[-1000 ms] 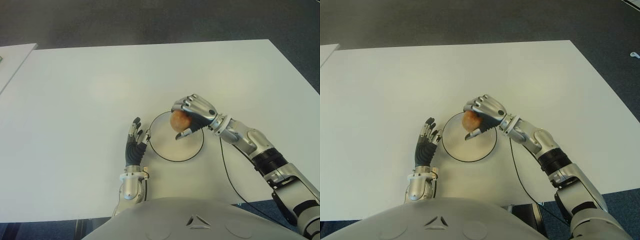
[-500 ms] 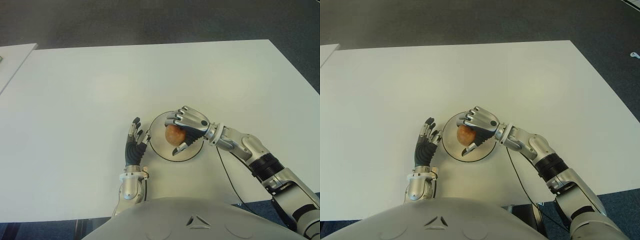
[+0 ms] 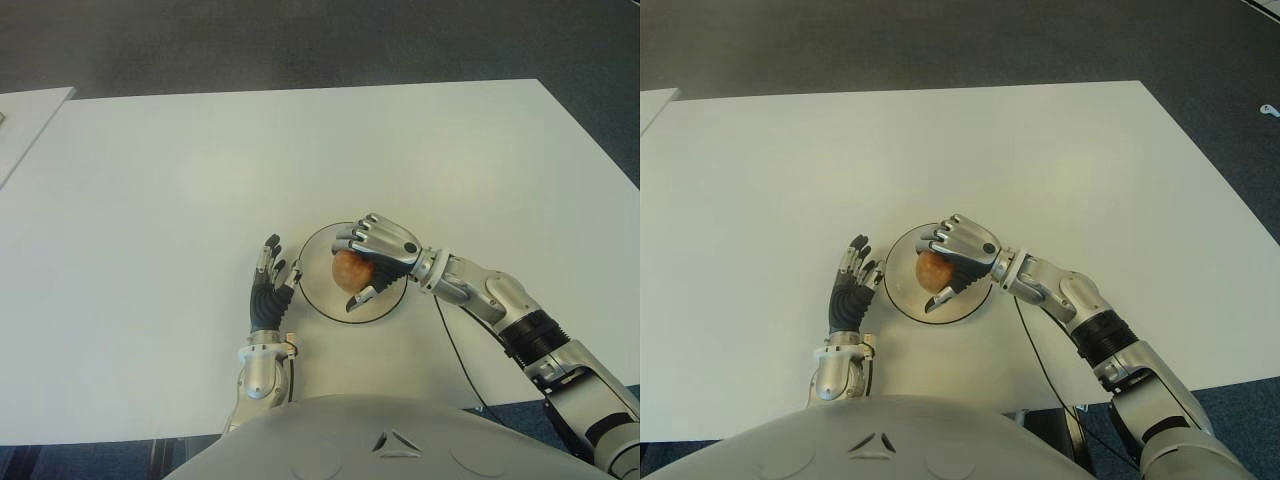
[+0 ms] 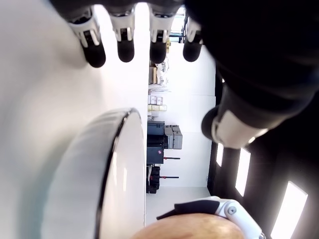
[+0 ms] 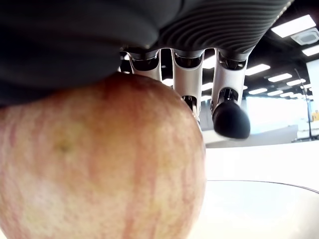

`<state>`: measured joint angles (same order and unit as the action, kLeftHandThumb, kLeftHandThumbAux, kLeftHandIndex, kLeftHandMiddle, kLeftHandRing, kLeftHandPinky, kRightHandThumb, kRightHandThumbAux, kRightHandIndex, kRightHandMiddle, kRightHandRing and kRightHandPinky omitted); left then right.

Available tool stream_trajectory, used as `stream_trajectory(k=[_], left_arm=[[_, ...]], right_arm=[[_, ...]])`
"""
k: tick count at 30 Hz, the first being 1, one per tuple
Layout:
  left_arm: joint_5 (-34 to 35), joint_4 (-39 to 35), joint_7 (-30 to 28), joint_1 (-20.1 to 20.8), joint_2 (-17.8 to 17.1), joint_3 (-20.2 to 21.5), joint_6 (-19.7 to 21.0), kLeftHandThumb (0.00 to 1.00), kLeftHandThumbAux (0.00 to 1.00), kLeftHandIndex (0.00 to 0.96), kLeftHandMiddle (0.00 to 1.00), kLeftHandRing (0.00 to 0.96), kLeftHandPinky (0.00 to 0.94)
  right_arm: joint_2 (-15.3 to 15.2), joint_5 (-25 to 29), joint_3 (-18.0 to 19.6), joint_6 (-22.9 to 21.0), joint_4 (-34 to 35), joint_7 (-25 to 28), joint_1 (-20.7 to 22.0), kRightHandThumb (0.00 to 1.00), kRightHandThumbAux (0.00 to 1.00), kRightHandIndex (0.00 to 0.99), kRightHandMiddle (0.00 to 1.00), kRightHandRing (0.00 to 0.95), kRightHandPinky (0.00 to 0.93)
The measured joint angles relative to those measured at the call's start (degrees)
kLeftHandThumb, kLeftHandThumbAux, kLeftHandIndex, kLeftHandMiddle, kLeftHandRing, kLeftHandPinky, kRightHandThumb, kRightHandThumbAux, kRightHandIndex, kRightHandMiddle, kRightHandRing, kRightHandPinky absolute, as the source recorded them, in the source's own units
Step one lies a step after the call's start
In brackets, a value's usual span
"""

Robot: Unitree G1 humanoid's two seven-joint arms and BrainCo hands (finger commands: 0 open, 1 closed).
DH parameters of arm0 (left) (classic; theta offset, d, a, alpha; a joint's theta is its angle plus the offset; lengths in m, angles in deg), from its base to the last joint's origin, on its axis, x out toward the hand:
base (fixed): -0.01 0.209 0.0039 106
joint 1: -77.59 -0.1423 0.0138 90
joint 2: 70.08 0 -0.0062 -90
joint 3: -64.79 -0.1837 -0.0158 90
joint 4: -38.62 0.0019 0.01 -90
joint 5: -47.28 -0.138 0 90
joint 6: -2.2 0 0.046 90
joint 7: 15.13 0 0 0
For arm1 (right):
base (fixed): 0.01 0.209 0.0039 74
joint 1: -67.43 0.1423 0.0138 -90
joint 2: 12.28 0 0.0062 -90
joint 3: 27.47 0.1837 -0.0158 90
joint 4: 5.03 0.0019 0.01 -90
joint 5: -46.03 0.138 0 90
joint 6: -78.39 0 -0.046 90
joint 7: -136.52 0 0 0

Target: Put the apples into the plate.

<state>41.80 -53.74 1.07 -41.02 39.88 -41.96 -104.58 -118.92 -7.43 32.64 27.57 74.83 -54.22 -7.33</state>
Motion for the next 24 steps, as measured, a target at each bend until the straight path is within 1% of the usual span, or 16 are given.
stream_trajectory(k=[1, 4, 8, 14, 24], left_arm=[[-0.6, 0.0, 0.6, 0.0, 0.0, 0.0, 0.4, 0.0, 0.69, 0.045, 0.026, 0.005, 0.029], [-1.7, 0.1, 1.8, 0.1, 0.0, 0.0, 0.9, 0.0, 0.709, 0.038, 0.021, 0.003, 0.029], [-2.1, 0.4, 2.8, 0.1, 0.0, -0.1, 0.8, 0.0, 0.723, 0.033, 0.02, 0.0, 0.023], [-2.4, 0.9, 3.7, 0.1, 0.0, -0.3, 0.0, 0.0, 0.739, 0.033, 0.024, 0.0, 0.02], [-2.4, 1.3, 4.4, 0.1, 0.0, -0.4, -0.8, 0.0, 0.739, 0.039, 0.032, 0.01, 0.037]], right_arm=[[-0.3, 0.5, 0.0, -0.3, 0.6, 1.9, 0.0, 0.132, 0.457, 0.045, 0.072, 0.069, 0.07], [-1.2, 1.3, 0.4, -0.4, 1.9, 5.7, 0.1, 0.069, 0.4, 0.014, 0.023, 0.022, 0.022], [-1.9, 1.2, 0.8, -0.3, 2.0, 6.8, 0.4, 0.035, 0.35, 0.002, 0.004, 0.004, 0.004], [-2.0, 1.2, 1.3, -0.2, 1.5, 7.2, 1.0, 0.035, 0.318, 0.0, 0.0, 0.0, 0.0], [-1.3, 1.2, 1.4, -0.2, 0.6, 7.3, 1.4, 0.05, 0.3, 0.0, 0.0, 0.0, 0.0]])
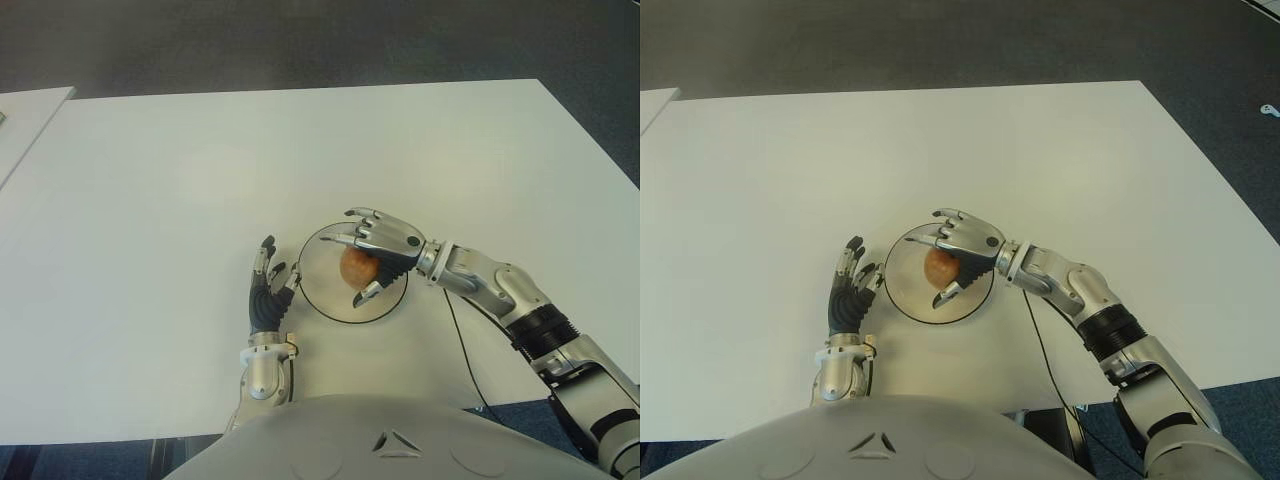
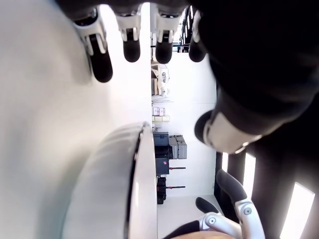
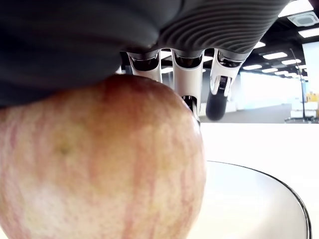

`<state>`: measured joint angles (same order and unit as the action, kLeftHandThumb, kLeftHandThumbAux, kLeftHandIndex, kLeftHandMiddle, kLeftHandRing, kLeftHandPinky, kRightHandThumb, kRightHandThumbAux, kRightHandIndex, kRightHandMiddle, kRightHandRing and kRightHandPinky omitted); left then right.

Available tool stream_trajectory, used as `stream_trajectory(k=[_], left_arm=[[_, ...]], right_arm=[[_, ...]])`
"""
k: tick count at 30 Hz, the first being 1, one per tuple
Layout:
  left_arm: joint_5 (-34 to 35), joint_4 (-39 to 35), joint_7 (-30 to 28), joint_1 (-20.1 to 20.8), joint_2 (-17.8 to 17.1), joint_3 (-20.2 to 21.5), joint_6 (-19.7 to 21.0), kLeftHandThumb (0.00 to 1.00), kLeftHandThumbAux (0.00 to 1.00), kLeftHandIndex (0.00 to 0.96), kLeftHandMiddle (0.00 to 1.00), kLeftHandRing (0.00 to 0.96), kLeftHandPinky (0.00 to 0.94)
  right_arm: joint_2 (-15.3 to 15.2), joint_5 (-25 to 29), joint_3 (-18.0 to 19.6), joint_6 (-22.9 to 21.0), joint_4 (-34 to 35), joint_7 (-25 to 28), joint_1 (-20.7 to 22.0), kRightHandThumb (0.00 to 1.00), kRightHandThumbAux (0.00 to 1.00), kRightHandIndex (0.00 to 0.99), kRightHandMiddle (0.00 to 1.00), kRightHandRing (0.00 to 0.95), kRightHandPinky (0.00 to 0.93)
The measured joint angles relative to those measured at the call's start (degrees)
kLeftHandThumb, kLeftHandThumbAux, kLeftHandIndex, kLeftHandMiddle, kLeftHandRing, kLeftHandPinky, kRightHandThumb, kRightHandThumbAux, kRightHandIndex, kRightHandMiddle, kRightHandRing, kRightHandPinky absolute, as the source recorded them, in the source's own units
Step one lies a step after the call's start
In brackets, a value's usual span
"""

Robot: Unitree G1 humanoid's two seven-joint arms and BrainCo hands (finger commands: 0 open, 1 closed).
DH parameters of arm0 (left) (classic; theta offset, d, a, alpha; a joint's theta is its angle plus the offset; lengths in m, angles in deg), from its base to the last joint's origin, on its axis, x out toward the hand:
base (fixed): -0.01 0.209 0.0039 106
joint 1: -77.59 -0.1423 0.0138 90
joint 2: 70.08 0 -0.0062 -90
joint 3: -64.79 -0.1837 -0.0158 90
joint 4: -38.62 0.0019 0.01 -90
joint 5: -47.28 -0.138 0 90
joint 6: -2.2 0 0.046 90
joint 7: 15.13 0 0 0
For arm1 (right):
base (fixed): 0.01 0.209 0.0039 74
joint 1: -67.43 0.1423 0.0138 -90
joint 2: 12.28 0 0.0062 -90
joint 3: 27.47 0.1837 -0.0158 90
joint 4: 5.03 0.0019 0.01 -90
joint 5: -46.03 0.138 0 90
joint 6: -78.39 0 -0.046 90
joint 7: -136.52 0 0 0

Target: Put the apples into the plate.

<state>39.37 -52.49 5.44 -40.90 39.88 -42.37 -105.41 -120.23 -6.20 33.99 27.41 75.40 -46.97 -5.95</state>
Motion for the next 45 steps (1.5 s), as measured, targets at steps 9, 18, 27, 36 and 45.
stream_trajectory(k=[9, 18, 27, 36, 45], left_arm=[[-1.1, -0.1, 0.9, 0.0, 0.0, -0.1, 0.5, 0.0, 0.739, 0.045, 0.039, 0.019, 0.042], [-0.9, -0.2, 1.3, 0.0, 0.0, -0.1, 0.9, 0.0, 0.738, 0.038, 0.032, 0.011, 0.032], [-1.0, -0.3, 1.4, 0.0, 0.0, -0.1, 0.9, 0.0, 0.732, 0.039, 0.033, 0.012, 0.032], [-1.0, -0.5, 1.4, 0.0, 0.0, 0.0, 1.1, 0.0, 0.746, 0.036, 0.025, 0.006, 0.031], [-1.0, -0.5, 1.4, 0.0, 0.0, 0.0, 1.0, 0.0, 0.732, 0.037, 0.028, 0.007, 0.02]], right_arm=[[0.6, 0.0, 0.0, 0.0, -0.6, 0.2, 0.0, 0.064, 0.3, 0.0, 0.0, 0.0, 0.0], [1.1, 0.0, 0.0, -0.2, -1.3, 0.4, 0.0, 0.077, 0.296, 0.0, 0.0, 0.0, 0.0], [1.4, -0.3, 0.0, -0.5, -1.3, 0.5, 0.1, 0.078, 0.287, 0.0, 0.0, 0.0, 0.0], [1.5, -0.3, 0.0, -0.9, -1.3, 1.2, 0.1, 0.073, 0.272, 0.0, 0.0, 0.0, 0.0], [1.7, -0.3, 0.1, -1.2, -1.3, 1.4, 0.1, 0.07, 0.273, 0.0, 0.0, 0.0, 0.0]])
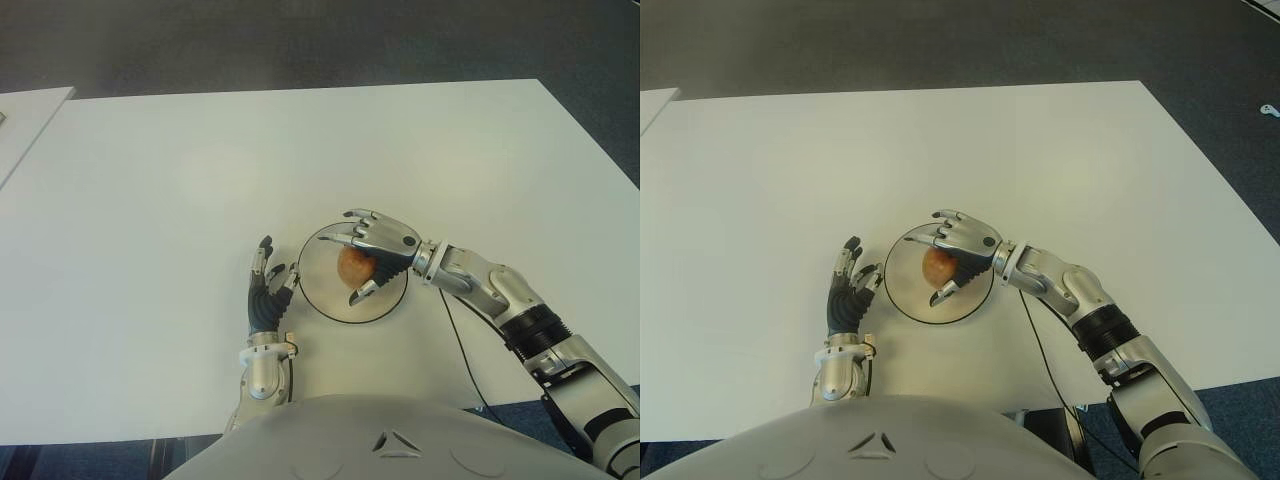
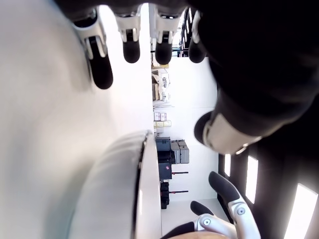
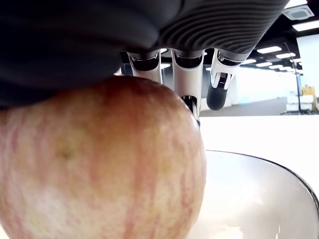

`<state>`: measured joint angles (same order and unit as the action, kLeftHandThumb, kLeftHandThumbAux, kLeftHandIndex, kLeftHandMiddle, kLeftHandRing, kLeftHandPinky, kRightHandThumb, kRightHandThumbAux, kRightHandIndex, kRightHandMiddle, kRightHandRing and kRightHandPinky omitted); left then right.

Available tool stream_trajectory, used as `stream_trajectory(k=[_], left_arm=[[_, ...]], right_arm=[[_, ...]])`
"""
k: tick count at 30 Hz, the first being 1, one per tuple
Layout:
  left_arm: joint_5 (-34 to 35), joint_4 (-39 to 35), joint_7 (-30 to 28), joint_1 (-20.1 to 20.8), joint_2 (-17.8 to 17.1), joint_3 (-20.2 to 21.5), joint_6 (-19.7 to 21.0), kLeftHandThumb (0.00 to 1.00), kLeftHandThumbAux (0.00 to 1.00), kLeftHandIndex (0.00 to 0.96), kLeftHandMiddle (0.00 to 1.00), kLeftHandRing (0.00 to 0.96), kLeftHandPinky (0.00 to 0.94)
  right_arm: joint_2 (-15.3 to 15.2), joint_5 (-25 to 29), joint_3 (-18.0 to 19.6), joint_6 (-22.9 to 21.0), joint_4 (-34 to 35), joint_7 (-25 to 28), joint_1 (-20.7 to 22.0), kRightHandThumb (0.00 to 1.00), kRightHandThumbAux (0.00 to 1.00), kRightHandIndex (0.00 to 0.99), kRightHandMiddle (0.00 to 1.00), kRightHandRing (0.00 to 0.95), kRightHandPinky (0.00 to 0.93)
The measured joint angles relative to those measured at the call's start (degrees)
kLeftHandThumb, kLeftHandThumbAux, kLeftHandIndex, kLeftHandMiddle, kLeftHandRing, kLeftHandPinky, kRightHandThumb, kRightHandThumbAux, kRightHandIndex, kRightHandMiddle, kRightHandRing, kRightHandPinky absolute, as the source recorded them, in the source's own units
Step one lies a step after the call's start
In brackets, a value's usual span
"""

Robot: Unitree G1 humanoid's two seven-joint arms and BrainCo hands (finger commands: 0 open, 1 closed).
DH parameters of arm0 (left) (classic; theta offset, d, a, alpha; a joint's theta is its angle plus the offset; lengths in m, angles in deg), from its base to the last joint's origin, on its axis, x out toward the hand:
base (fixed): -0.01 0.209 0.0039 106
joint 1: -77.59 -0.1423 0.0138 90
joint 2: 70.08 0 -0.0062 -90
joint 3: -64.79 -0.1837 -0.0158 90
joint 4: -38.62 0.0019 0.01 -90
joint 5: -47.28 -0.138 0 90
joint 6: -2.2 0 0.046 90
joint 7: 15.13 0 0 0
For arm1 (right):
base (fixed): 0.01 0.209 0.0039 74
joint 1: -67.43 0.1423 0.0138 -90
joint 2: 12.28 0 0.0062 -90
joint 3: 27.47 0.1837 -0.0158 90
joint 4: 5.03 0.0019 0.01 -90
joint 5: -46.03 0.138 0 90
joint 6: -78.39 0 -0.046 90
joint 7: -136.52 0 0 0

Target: Put the apples into the plate.

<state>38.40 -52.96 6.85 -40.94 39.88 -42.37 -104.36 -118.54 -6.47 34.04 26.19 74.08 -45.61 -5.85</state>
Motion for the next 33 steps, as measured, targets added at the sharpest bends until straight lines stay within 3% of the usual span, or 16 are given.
stream_trajectory(k=[33], left_arm=[[0.4, -0.3, -0.1, 0.0, 0.0, 0.0, 0.3, 0.0, 0.733, 0.041, 0.03, 0.006, 0.023]], right_arm=[[0.2, 0.0, 0.2, 0.0, 0.0, 0.1, 0.1, 0.074, 0.285, 0.0, 0.0, 0.0, 0.0]])
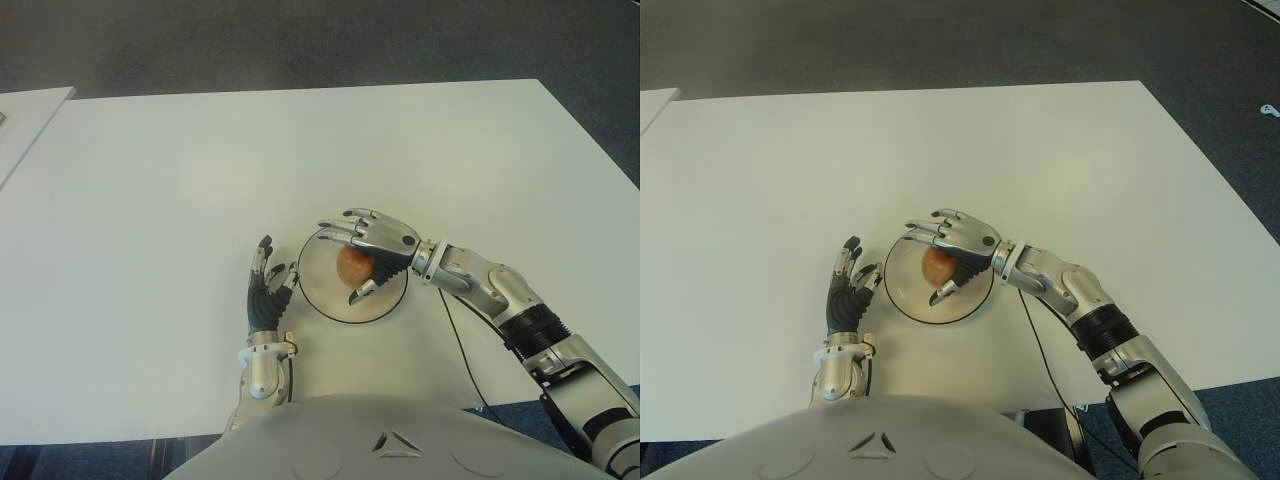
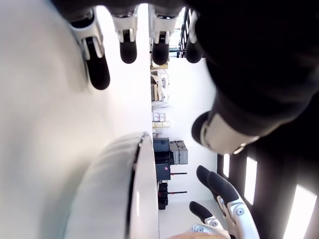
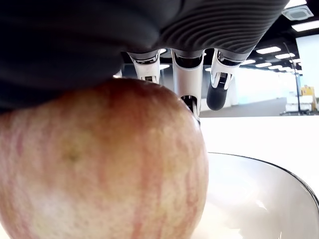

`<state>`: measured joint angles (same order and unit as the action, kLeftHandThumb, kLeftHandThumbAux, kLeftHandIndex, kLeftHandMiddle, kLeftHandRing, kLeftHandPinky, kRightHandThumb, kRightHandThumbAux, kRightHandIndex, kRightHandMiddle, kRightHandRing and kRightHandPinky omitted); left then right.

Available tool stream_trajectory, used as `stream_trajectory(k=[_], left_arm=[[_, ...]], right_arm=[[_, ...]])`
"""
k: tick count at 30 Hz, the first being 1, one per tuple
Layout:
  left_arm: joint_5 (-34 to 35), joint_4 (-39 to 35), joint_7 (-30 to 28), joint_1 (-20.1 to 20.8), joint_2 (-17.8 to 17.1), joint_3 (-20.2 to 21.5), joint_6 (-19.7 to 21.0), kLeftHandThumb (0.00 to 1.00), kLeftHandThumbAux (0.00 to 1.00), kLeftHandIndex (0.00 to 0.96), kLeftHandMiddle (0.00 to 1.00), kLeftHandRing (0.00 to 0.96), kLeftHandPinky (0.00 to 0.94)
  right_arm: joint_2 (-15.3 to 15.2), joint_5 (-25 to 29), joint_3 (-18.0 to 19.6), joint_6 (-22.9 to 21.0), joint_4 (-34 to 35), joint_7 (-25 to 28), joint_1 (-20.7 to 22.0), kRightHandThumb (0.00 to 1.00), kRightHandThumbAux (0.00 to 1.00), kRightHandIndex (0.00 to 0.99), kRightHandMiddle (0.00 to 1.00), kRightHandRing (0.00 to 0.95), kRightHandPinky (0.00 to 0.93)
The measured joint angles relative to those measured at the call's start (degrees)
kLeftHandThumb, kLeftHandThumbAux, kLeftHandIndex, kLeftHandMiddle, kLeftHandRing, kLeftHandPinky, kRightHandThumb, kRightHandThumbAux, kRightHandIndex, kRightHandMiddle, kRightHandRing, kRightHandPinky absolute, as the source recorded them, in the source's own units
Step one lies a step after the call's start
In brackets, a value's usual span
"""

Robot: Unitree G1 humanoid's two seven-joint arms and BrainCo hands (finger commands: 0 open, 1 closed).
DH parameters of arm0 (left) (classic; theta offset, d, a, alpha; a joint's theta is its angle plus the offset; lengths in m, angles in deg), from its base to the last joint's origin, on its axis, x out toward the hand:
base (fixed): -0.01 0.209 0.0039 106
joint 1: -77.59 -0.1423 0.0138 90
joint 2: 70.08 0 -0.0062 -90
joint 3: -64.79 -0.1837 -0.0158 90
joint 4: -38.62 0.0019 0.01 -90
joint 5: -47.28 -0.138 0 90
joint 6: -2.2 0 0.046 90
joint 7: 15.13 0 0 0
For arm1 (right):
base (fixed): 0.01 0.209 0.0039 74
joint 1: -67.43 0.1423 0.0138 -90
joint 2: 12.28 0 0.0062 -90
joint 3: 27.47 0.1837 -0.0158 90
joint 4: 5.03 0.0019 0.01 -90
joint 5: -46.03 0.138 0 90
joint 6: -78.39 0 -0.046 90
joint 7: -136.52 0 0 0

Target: Put the apples into the plate.

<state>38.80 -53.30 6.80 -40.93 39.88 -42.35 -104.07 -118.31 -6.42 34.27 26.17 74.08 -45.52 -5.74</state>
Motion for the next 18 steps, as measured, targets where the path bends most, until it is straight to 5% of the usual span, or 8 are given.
stream_trajectory(k=[18], left_arm=[[0.1, -0.2, 0.0, 0.0, 0.0, 0.1, 0.6, 0.0, 0.7, 0.044, 0.041, 0.012, 0.011]], right_arm=[[0.1, 0.2, 0.1, 0.0, 0.0, 0.0, 0.0, 0.067, 0.285, 0.0, 0.0, 0.0, 0.0]])
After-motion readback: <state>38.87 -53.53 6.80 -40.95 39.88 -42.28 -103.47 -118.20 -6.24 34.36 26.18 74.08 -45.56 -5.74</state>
